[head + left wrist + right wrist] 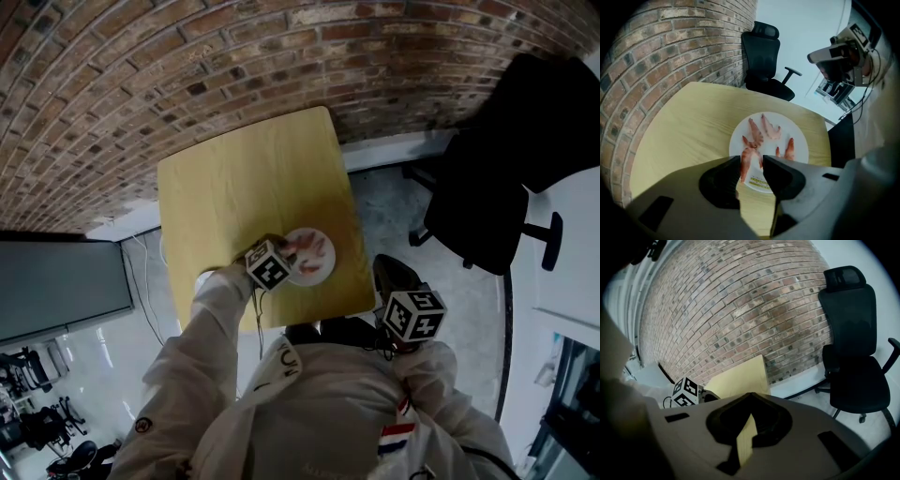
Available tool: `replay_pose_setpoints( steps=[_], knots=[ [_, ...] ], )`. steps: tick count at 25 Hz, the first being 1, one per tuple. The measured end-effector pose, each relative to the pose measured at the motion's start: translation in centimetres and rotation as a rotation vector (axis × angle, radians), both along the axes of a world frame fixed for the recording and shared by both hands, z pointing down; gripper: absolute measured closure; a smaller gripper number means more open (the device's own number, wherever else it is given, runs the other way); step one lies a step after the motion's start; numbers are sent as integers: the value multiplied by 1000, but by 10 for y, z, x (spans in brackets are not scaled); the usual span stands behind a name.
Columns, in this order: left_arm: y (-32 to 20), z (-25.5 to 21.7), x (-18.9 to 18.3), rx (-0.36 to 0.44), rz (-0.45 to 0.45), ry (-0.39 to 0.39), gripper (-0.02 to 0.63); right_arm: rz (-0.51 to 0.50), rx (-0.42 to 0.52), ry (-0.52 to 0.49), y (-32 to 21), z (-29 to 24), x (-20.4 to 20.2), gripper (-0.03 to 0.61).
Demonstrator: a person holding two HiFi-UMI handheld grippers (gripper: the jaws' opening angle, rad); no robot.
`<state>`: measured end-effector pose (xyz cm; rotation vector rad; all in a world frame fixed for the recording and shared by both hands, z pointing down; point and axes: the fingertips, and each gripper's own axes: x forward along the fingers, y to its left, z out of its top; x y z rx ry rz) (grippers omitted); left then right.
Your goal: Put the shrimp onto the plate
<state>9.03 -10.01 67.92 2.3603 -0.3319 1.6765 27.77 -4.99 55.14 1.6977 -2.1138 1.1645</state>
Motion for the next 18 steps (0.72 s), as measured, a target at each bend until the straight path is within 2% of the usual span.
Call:
replay_pose_setpoints(
  steps=[18],
  knots=[
    [-1,-2,3,11,-10,5,436,-9,-3,-9,-4,1,1,555]
  ],
)
